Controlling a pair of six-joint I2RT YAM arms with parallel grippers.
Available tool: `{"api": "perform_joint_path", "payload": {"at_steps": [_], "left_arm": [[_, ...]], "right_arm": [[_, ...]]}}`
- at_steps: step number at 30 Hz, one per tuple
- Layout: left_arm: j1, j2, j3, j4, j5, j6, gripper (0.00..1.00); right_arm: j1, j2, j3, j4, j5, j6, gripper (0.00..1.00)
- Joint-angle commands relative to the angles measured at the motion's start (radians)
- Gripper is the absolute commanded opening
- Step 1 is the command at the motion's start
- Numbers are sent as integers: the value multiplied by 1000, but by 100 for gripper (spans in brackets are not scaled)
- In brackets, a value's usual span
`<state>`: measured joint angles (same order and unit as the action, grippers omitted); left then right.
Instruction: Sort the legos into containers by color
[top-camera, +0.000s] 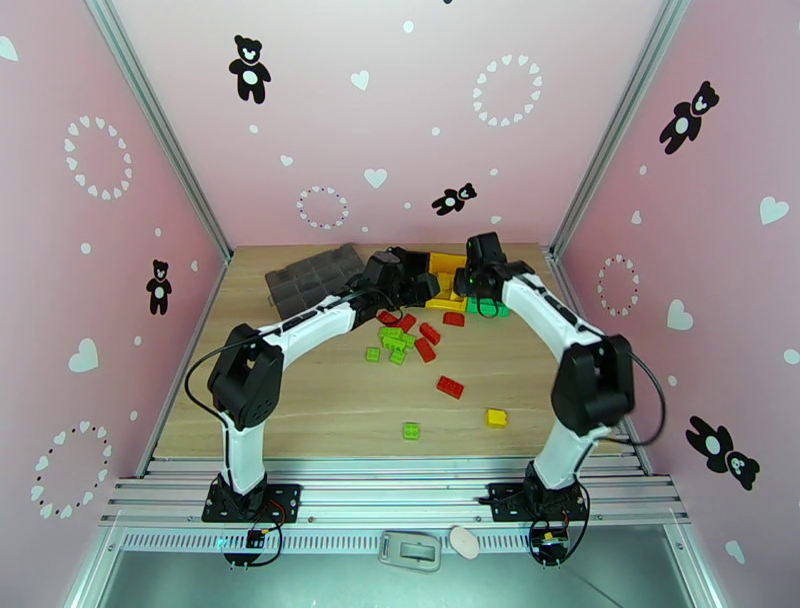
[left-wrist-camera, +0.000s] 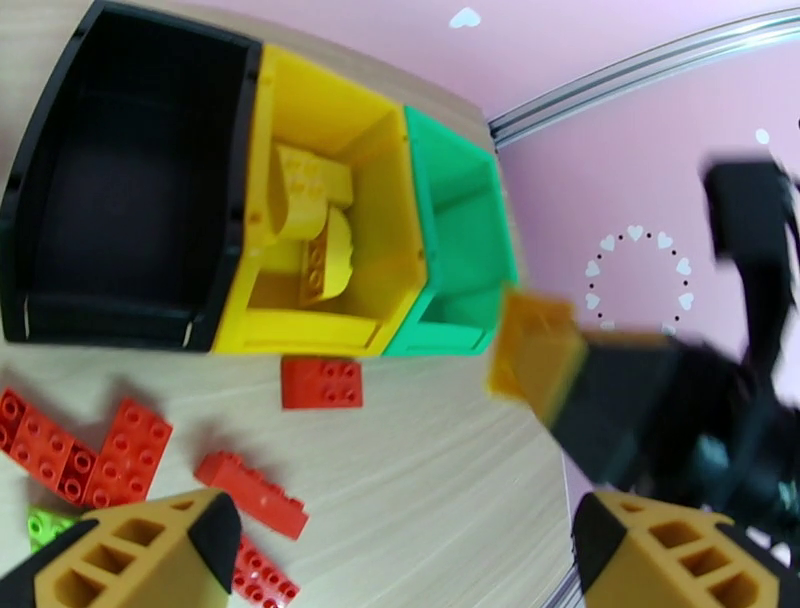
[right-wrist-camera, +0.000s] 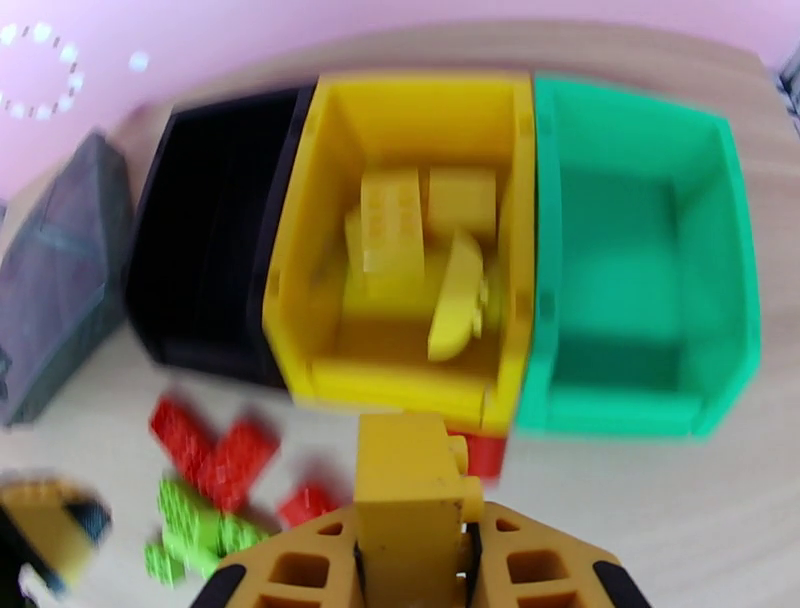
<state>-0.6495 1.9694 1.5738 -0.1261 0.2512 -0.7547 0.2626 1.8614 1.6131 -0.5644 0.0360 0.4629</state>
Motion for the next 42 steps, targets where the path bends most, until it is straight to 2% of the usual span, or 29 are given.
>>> {"api": "perform_joint_path", "payload": {"at_steps": [1,7,9,13,16,20,23,33,36,42], "left_arm": [[10,11,30,-27,2,18,93],[26,3,-2,-11,0,17,94],[31,0,-13,-8,2,16,93],[36,-13,-40,-2,-1,19,93],[36,-20,-56,1,-1,19,93],[33,-36,-86,10,-4,18,93],[21,-56,-111,4,-21,30,93],[-50,-110,-219,-7,-80,78,90],[-58,-132,-268,2,-89,76,89],[-59,-204,-400,62,-100,51,89]], "right_arm": [[-15,100,142,-61,19,-11,17],[-35,271,361,-120,16,-10,18],[-36,320,430,-147,11,-16,24],[-37,371,519,-184,4,-25,43],[-40,363,530,-186,-2,-24,49],[-40,329,519,-203,-16,-28,50],[-40,247,423,-174,-25,-19,50],[-40,-204,-145,-5,-23,31,55],[-40,-324,-294,-6,-30,47,56],[-38,-544,-569,-69,-26,96,64]]}}
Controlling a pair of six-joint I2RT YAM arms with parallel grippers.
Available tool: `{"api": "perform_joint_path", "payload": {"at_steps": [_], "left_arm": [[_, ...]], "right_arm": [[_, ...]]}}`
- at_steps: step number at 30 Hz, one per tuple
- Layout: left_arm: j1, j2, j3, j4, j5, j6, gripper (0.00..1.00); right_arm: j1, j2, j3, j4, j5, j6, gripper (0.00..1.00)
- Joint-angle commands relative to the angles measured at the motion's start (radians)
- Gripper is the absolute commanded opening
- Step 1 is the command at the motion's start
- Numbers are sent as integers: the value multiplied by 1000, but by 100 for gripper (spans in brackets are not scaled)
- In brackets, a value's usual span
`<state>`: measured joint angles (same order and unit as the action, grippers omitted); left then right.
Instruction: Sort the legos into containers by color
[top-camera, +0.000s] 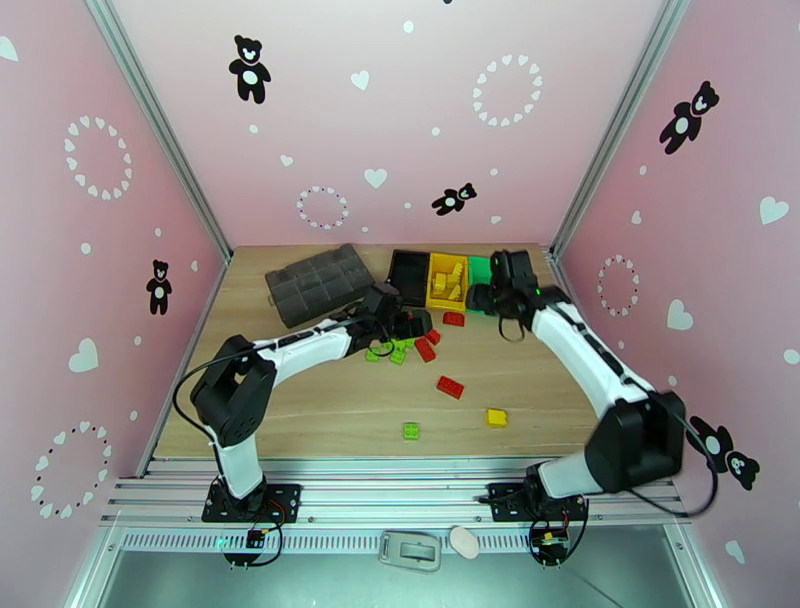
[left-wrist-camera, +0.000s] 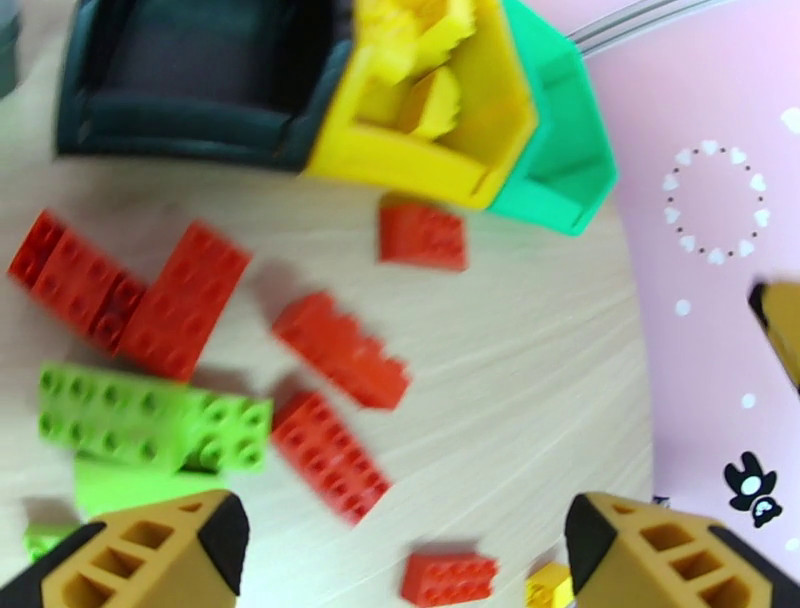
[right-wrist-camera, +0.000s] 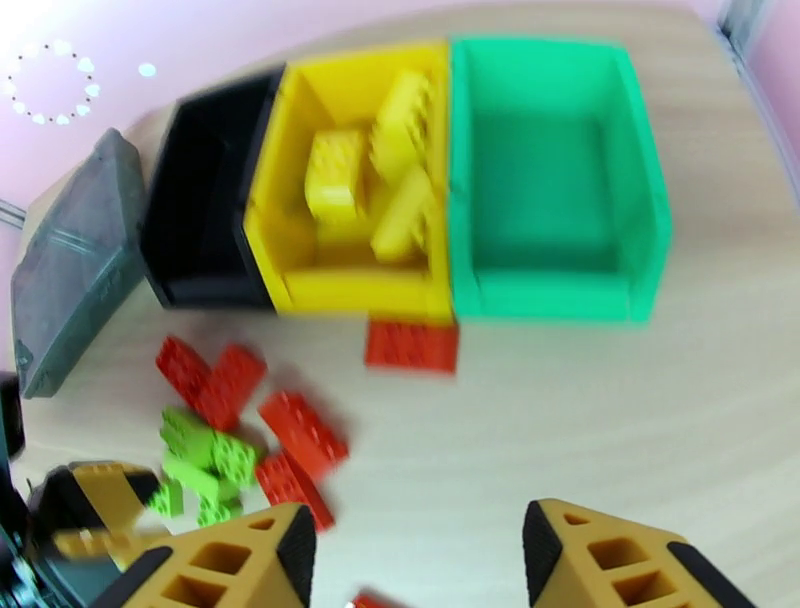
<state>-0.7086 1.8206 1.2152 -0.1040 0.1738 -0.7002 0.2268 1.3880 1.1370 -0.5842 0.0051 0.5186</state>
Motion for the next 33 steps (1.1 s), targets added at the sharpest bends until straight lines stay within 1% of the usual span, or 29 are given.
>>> {"api": "perform_joint_path", "payload": {"at_steps": [1,6,9,13,16,21,26,33], "left_arm": [[1,-66,-60,50,-23,-8,89],[-12,-104,-132,86,-23,-24,89],[-26,-110,-157,103,-21,-28,89],[-30,-103,-169,132,-2,-44,89],[-29,-103,-166,142,6,-46,89],[-29,-106,-163,142,6,-42,90],[-30,-97,-166,152,10,-50,89],[-30,-92,-172,165,16,-57,90]], "right_arm": [[-4,-110,-144,-61,13,63,66],[-2,-311,-359,-106,29,158,78],[-2,-427,-467,-124,33,226,81],[4,-514,-558,-140,47,283,81],[14,-513,-604,-124,33,300,80],[62,-462,-652,-99,46,310,79],[124,-393,-660,-83,70,315,77],[179,-357,-666,-76,101,325,73]]}}
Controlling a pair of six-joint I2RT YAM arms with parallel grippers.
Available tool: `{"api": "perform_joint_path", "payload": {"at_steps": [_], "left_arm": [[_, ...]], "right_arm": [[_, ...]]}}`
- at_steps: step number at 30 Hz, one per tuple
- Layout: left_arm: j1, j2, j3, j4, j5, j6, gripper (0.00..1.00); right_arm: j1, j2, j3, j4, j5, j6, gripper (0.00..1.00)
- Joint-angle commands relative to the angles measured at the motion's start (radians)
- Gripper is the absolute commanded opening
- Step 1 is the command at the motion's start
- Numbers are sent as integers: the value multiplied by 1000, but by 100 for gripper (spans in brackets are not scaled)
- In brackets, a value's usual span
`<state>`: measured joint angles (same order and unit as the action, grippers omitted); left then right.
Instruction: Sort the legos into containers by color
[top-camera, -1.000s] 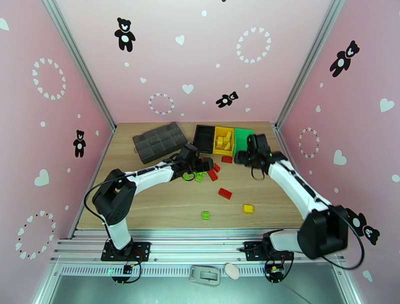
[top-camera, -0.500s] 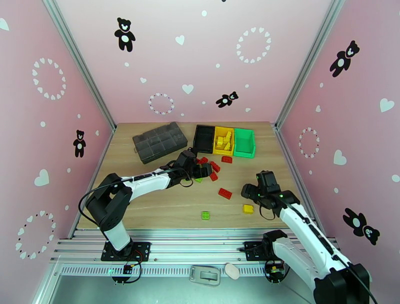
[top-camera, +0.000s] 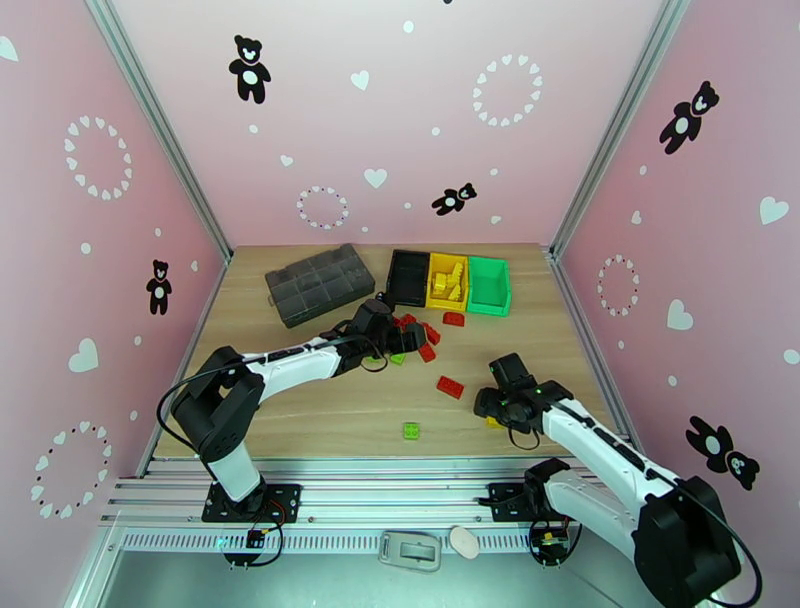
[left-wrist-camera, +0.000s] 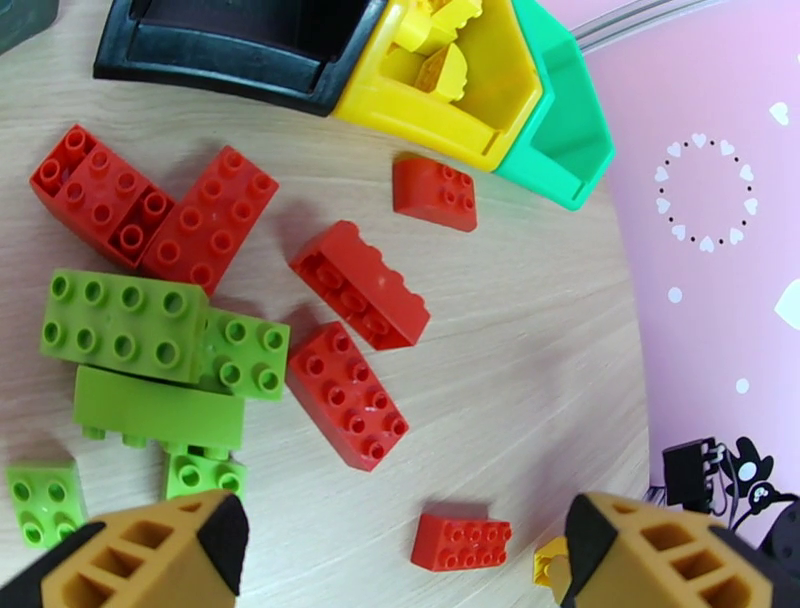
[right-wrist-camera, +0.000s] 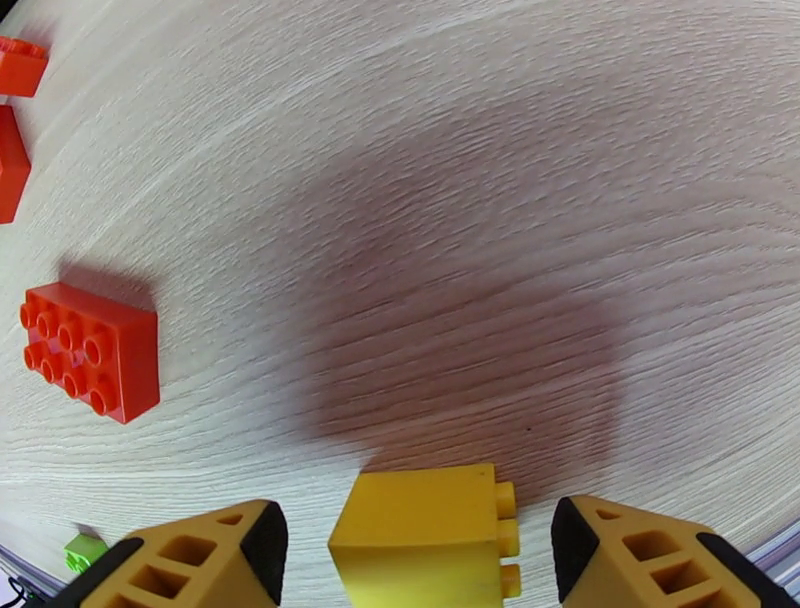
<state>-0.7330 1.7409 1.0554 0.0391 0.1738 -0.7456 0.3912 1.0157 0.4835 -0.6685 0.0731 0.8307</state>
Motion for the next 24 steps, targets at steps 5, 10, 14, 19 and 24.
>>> {"api": "perform_joint_path", "payload": {"at_steps": [5,10,14,19,24], "left_arm": [[-4,-9,-11,27,16,-14,90],[-4,-8,-11,27,18,-15,89],[-4,-10,-11,24,22,-16,90],[-5,21,32,12,49,-15,92],[-5,62,103,5,89,-23,91]], "right_arm": [[39,57,-15,20,37,16,68],[58,77,-11,32,33,23,58],[70,54,11,20,27,27,47],[70,17,80,9,16,9,39],[70,51,177,30,-3,-38,38]]}}
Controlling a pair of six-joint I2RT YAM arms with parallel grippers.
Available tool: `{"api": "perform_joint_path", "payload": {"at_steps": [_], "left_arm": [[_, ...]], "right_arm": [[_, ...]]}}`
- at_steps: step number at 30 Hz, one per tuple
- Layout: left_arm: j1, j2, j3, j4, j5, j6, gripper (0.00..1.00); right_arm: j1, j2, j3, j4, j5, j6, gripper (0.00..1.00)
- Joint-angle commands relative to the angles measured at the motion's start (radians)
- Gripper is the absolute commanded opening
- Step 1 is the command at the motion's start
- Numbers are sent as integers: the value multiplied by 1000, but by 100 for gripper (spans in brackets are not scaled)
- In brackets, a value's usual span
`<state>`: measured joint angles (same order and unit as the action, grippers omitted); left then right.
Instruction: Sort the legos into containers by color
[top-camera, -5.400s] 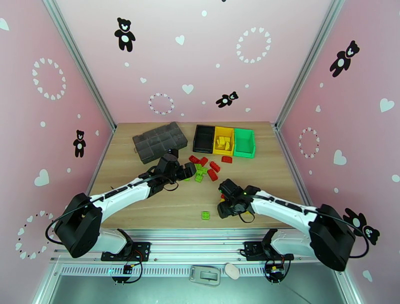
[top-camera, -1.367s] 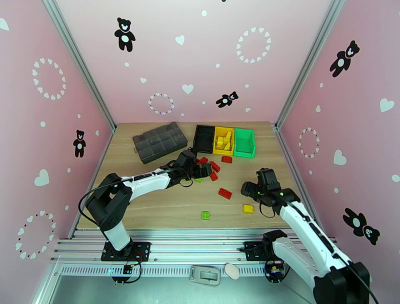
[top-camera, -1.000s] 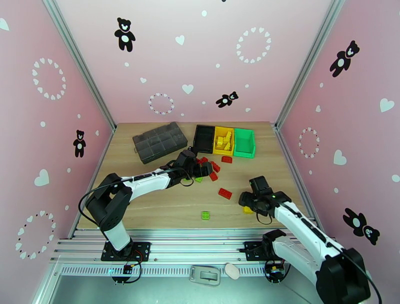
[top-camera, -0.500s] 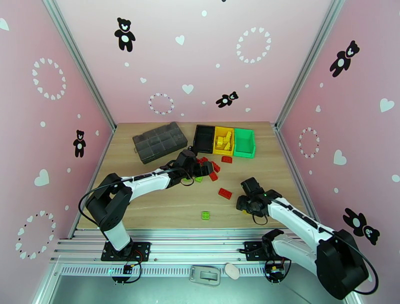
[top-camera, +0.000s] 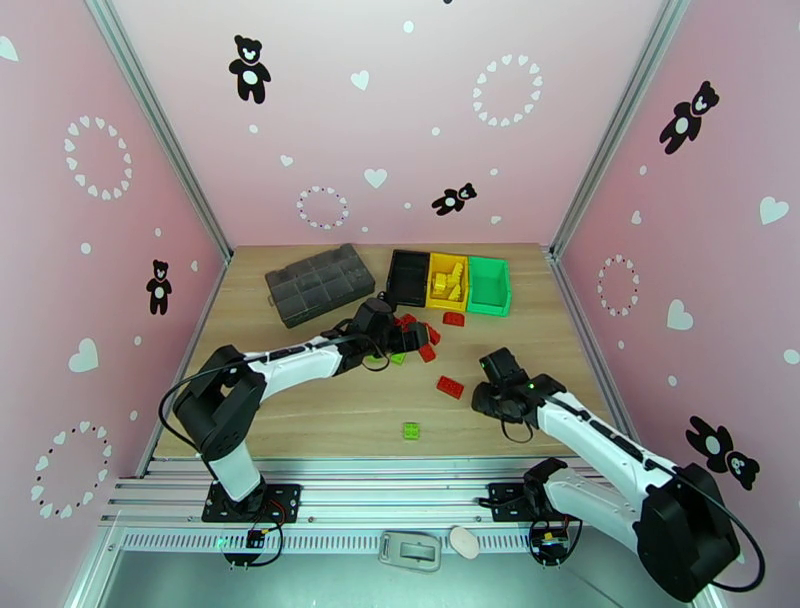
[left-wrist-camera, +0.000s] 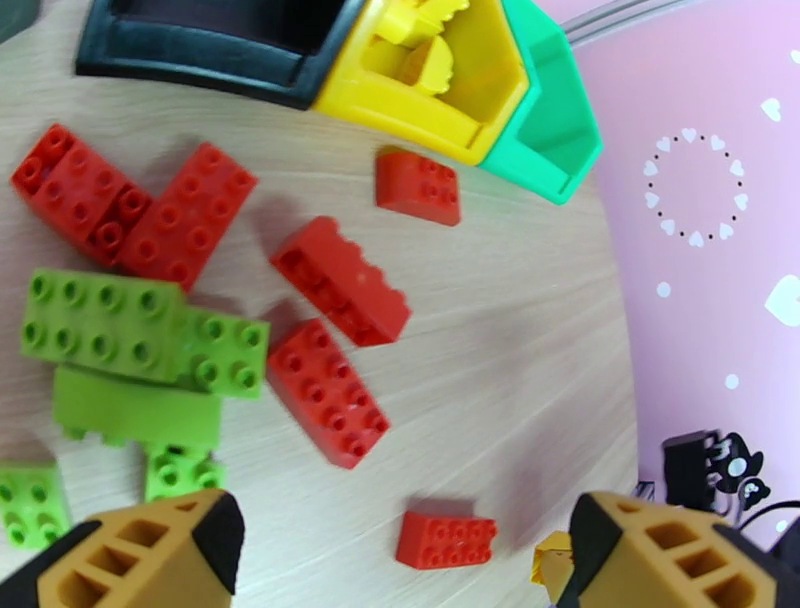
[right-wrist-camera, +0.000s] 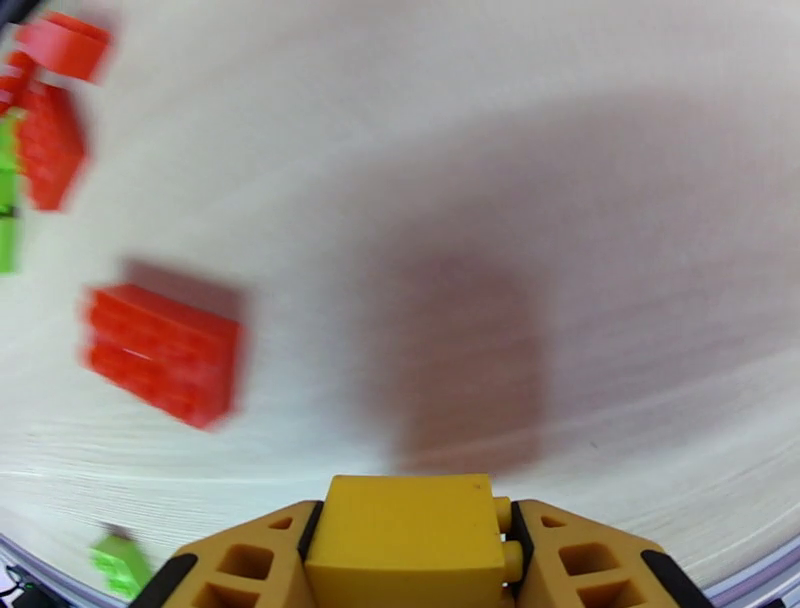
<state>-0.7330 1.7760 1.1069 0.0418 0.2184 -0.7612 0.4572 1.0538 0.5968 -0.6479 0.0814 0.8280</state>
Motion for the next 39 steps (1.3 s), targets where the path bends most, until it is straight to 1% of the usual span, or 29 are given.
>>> {"api": "perform_joint_path", "payload": {"at_steps": [1,7,12,18,23,27,35,39], "left_arm": [[-5,34,67,-1,49,-8,91],[-5,62,150,-19,65,-9,90],[8,83,219,-28,77,-16,90],[49,137,307,-28,119,-47,90],[103,187,382,-31,155,-75,89],[140,227,455,-47,175,-83,89],[200,295,607,-145,155,-43,89],[208,311,652,-190,139,-8,89]], "right_arm": [[2,30,86,15,-17,-47,38],[-29,142,209,52,-36,-111,37],[-69,244,322,92,-91,-154,37],[-116,404,486,123,-150,-190,37],[-161,564,653,134,-182,-204,36],[-177,694,807,124,-173,-216,36],[-205,943,1141,72,-153,-242,36],[-215,1039,1280,53,-135,-253,37]]}}
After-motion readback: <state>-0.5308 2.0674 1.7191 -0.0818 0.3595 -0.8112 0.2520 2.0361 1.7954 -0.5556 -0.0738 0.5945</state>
